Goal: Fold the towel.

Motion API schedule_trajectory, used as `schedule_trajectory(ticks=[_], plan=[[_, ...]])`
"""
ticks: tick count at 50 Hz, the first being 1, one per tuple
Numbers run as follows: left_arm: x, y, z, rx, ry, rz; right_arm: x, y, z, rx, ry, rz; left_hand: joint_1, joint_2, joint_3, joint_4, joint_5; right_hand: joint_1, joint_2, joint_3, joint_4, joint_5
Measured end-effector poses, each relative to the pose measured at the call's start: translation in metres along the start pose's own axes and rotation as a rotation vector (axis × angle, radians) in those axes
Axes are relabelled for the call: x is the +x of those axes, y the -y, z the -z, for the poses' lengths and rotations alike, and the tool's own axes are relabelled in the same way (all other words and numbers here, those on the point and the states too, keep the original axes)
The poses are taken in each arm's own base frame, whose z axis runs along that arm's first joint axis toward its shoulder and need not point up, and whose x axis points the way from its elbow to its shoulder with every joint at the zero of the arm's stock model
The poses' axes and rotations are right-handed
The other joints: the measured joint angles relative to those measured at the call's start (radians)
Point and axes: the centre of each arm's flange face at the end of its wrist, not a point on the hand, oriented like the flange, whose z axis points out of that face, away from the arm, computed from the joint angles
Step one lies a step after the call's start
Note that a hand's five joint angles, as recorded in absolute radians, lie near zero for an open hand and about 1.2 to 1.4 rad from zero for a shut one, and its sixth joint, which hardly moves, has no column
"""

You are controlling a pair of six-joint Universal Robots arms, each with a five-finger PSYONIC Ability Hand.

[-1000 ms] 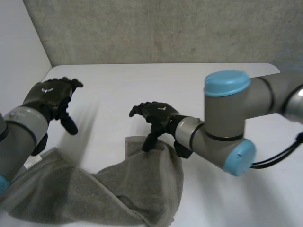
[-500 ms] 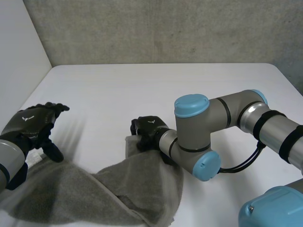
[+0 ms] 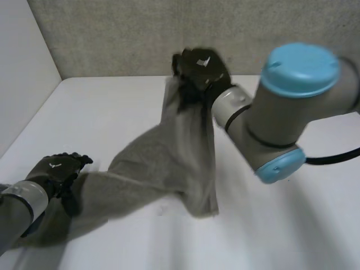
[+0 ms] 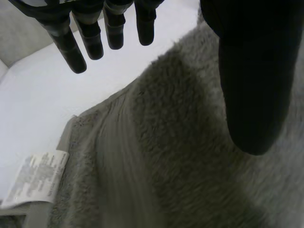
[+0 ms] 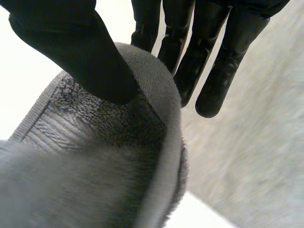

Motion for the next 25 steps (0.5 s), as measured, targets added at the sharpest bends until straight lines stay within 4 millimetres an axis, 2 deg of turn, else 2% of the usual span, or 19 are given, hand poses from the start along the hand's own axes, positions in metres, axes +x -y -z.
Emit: schedule_trajectory(ticks=[4, 5, 7, 8, 11, 16, 20, 25], plan=[[-0.003, 0.004, -0.008, 0.027, 0.014, -0.015, 0.018, 0.028, 0.003, 0.082, -0.053, 0.031, 0.0, 0.0, 0.0, 0.0, 0.0, 0.0, 0.0, 0.0, 0.001, 0.0], [-0.004, 0.008, -0.01, 0.049, 0.02, -0.019, 0.027, 0.045, 0.006, 0.124, -0.078, 0.032, 0.0, 0.0, 0.0, 0.0, 0.0, 0.0, 0.0, 0.001, 0.001, 0.0], [-0.004, 0.013, -0.011, 0.069, 0.022, -0.023, 0.031, 0.056, 0.009, 0.148, -0.091, 0.029, 0.0, 0.0, 0.0, 0.0, 0.0, 0.0, 0.0, 0.005, 0.001, 0.0], [-0.004, 0.018, -0.01, 0.093, 0.024, -0.026, 0.036, 0.068, 0.014, 0.173, -0.103, 0.022, 0.0, 0.0, 0.0, 0.0, 0.0, 0.0, 0.0, 0.006, 0.001, 0.0], [-0.001, 0.028, -0.007, 0.135, 0.022, -0.034, 0.039, 0.082, 0.024, 0.199, -0.111, 0.007, 0.0, -0.002, 0.0, 0.0, 0.0, 0.0, 0.0, 0.006, 0.001, 0.001], [0.003, 0.035, -0.001, 0.168, 0.012, -0.045, 0.035, 0.085, 0.038, 0.188, -0.09, -0.004, 0.0, -0.003, -0.002, 0.0, 0.0, 0.0, 0.0, 0.006, 0.001, 0.002], [0.003, 0.033, -0.002, 0.16, 0.013, -0.048, 0.032, 0.075, 0.044, 0.154, -0.077, 0.002, 0.0, -0.003, -0.002, 0.0, 0.0, 0.0, 0.0, 0.006, 0.001, 0.003], [0.0, 0.024, -0.009, 0.116, 0.019, -0.041, 0.033, 0.054, 0.05, 0.088, -0.079, 0.024, 0.003, 0.0, 0.0, 0.002, 0.0, 0.0, 0.0, 0.006, 0.001, 0.003]])
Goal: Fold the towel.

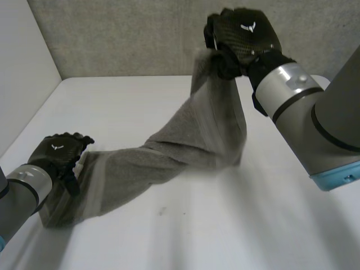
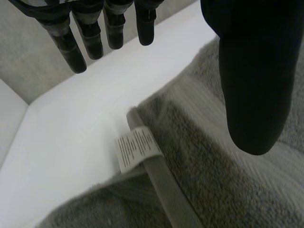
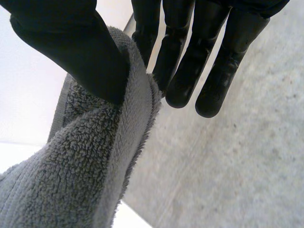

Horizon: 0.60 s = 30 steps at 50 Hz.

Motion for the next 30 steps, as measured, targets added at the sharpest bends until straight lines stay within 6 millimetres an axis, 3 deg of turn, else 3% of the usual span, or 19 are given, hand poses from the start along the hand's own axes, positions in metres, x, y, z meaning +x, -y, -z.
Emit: schedule_trajectory(ticks=[12, 20, 30], plan=[[-0.003, -0.016, -0.03, -0.022, 0.002, 0.008, 0.013, -0.025, 0.008, -0.083, -0.033, 0.014, 0.011, 0.016, 0.017, 0.016, 0.003, 0.0, 0.0, 0.0, 0.0, 0.002], [0.001, -0.008, -0.054, 0.04, -0.016, 0.001, 0.011, -0.036, 0.014, -0.122, -0.028, 0.008, 0.11, 0.107, 0.107, 0.108, 0.091, 0.0, 0.0, 0.0, 0.0, 0.002], [0.019, 0.006, -0.075, 0.035, -0.14, -0.008, 0.007, -0.05, 0.019, -0.162, -0.019, 0.009, 0.233, 0.231, 0.231, 0.232, 0.215, 0.0, 0.0, 0.0, 0.0, 0.004]])
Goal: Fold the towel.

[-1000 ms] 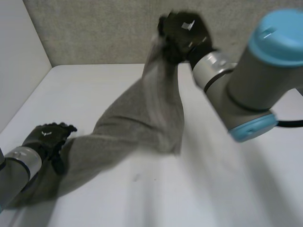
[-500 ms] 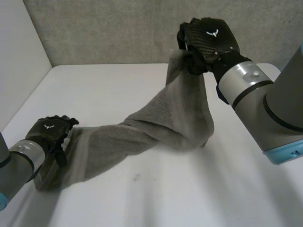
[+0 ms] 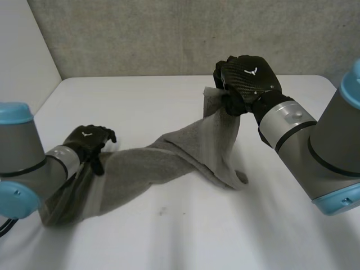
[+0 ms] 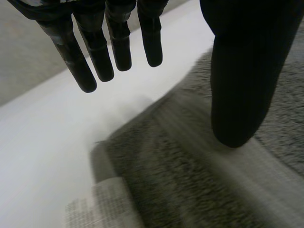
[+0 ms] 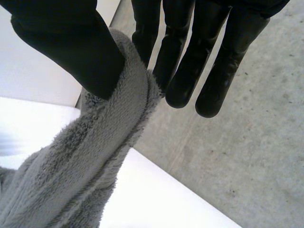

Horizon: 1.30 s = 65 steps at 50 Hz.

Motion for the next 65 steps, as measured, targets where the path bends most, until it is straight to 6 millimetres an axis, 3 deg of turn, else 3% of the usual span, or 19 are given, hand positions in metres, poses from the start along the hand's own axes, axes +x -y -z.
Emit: schedule_trajectory(ticks=[9, 15, 16, 18, 23, 25, 26, 27, 28, 30, 34, 36, 39, 46, 49, 50, 53, 58, 65], plan=[[0.017, -0.001, -0.015, -0.089, -0.084, 0.002, 0.0, -0.01, -0.002, -0.026, 0.0, 0.036, 0.05, 0.05, 0.05, 0.05, 0.05, 0.0, 0.0, 0.0, 0.0, 0.001], [0.02, 0.001, -0.019, -0.078, -0.082, -0.003, 0.005, -0.011, -0.005, -0.024, -0.012, 0.042, 0.457, 0.464, 0.459, 0.465, 0.425, 0.0, 0.0, 0.0, 0.0, 0.002], [0.02, 0.003, -0.019, -0.069, -0.078, -0.005, 0.006, -0.011, -0.006, -0.023, -0.015, 0.044, 0.693, 0.696, 0.694, 0.696, 0.685, 0.0, 0.0, 0.0, 0.0, 0.002], [0.018, 0.008, -0.02, -0.045, -0.064, -0.011, 0.008, -0.011, -0.008, -0.02, -0.02, 0.048, 0.693, 0.696, 0.694, 0.696, 0.685, 0.0, 0.0, 0.0, 0.0, 0.002], [0.002, 0.054, -0.024, 0.178, 0.069, -0.05, 0.018, -0.001, -0.028, 0.042, -0.058, 0.098, 0.731, 0.785, 0.781, 0.785, 0.758, 0.0, 0.0, 0.0, 0.0, 0.002], [-0.009, 0.091, -0.023, 0.333, 0.145, -0.069, 0.025, 0.01, -0.042, 0.109, -0.095, 0.128, 0.739, 0.789, 0.785, 0.789, 0.761, 0.0, 0.005, 0.0, 0.003, 0.002], [-0.009, 0.091, -0.023, 0.333, 0.145, -0.069, 0.025, 0.01, -0.042, 0.109, -0.095, 0.128, 0.739, 0.789, 0.785, 0.789, 0.761, 0.0, 0.005, 0.0, 0.003, 0.002], [-0.017, 0.12, -0.02, 0.446, 0.193, -0.08, 0.035, 0.024, -0.056, 0.195, -0.15, 0.154, 0.74, 0.791, 0.788, 0.792, 0.761, 0.0, 0.007, 0.0, 0.004, 0.003], [-0.017, 0.12, -0.02, 0.446, 0.193, -0.08, 0.035, 0.024, -0.056, 0.195, -0.15, 0.154, 0.74, 0.791, 0.788, 0.792, 0.761, 0.0, 0.007, 0.0, 0.004, 0.003], [-0.026, 0.158, -0.013, 0.585, 0.254, -0.089, 0.05, 0.051, -0.074, 0.354, -0.255, 0.175, 0.74, 0.793, 0.791, 0.793, 0.767, 0.0, 0.007, 0.004, 0.004, 0.002], [-0.033, 0.188, -0.002, 0.681, 0.309, -0.087, 0.06, 0.077, -0.082, 0.508, -0.336, 0.174, 0.741, 0.793, 0.792, 0.796, 0.767, 0.0, 0.007, 0.004, 0.004, 0.002], [-0.031, 0.189, 0.0, 0.681, 0.315, -0.082, 0.059, 0.079, -0.083, 0.524, -0.341, 0.172, 0.741, 0.794, 0.792, 0.796, 0.767, 0.0, 0.007, 0.004, 0.004, 0.002], [-0.018, 0.169, 0.001, 0.612, 0.295, -0.075, 0.053, 0.067, -0.082, 0.492, -0.315, 0.169, 0.741, 0.794, 0.793, 0.796, 0.767, 0.0, 0.007, 0.004, 0.004, 0.003], [0.027, 0.064, 0.016, 0.297, 0.178, -0.078, 0.038, 0.019, -0.073, 0.308, -0.227, 0.161, 0.741, 0.793, 0.793, 0.794, 0.767, 0.0, 0.007, 0.004, 0.004, 0.003], [0.056, 0.017, 0.035, 0.159, 0.093, -0.09, 0.035, 0.001, -0.068, 0.211, -0.205, 0.155, 0.553, 0.577, 0.586, 0.585, 0.58, 0.0, 0.007, 0.004, 0.004, 0.003], [0.056, 0.017, 0.035, 0.159, 0.093, -0.09, 0.035, 0.001, -0.068, 0.211, -0.205, 0.155, 0.553, 0.577, 0.586, 0.585, 0.58, 0.0, 0.007, 0.004, 0.004, 0.003], [0.094, -0.023, 0.067, 0.043, -0.024, -0.121, 0.035, -0.011, -0.062, 0.129, -0.188, 0.15, 0.41, 0.409, 0.41, 0.408, 0.407, 0.0, 0.007, 0.004, 0.004, 0.003], [0.123, -0.036, 0.103, 0.001, -0.119, -0.166, 0.036, -0.013, -0.059, 0.1, -0.178, 0.15, 0.151, 0.15, 0.149, 0.147, 0.146, 0.0, 0.007, 0.004, 0.004, 0.003], [0.121, -0.006, 0.123, 0.092, -0.086, -0.167, 0.035, -0.009, -0.055, 0.1, -0.178, 0.153, -0.09, -0.085, -0.084, -0.087, -0.088, 0.0, 0.007, 0.004, 0.004, 0.004]])
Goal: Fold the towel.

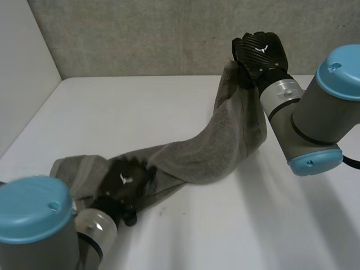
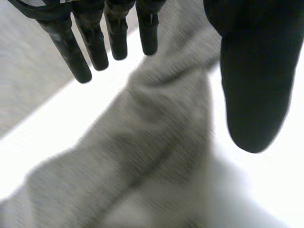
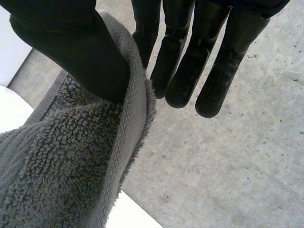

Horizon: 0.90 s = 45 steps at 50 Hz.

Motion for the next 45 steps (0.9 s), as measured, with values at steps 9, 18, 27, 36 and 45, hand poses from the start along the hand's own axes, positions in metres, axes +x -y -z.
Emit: schedule_trajectory(ticks=[9, 18, 27, 36, 45], plan=[[-0.045, 0.042, -0.011, 0.122, 0.15, 0.04, 0.0, -0.001, 0.009, -0.017, 0.004, -0.004, -0.084, -0.098, -0.097, -0.097, -0.096, -0.001, 0.0, 0.0, 0.0, 0.0], [-0.105, 0.055, -0.05, 0.153, 0.276, 0.075, 0.001, 0.002, 0.02, -0.032, 0.003, -0.011, -0.084, -0.098, -0.097, -0.097, -0.095, -0.001, 0.0, 0.0, 0.0, 0.0], [-0.119, 0.016, -0.072, -0.055, 0.233, 0.111, 0.01, 0.037, 0.025, 0.037, -0.014, -0.002, -0.084, -0.097, -0.097, -0.097, -0.095, -0.001, 0.0, 0.0, 0.0, 0.001], [-0.116, -0.01, -0.058, -0.207, 0.206, 0.143, 0.013, 0.053, 0.024, 0.076, -0.019, 0.007, 0.01, 0.008, -0.001, 0.002, 0.002, -0.001, 0.0, 0.0, 0.0, 0.001], [-0.108, -0.032, -0.045, -0.282, 0.192, 0.16, 0.01, 0.044, 0.026, 0.05, -0.012, 0.002, 0.229, 0.225, 0.223, 0.226, 0.225, -0.001, 0.0, 0.0, 0.0, 0.001]])
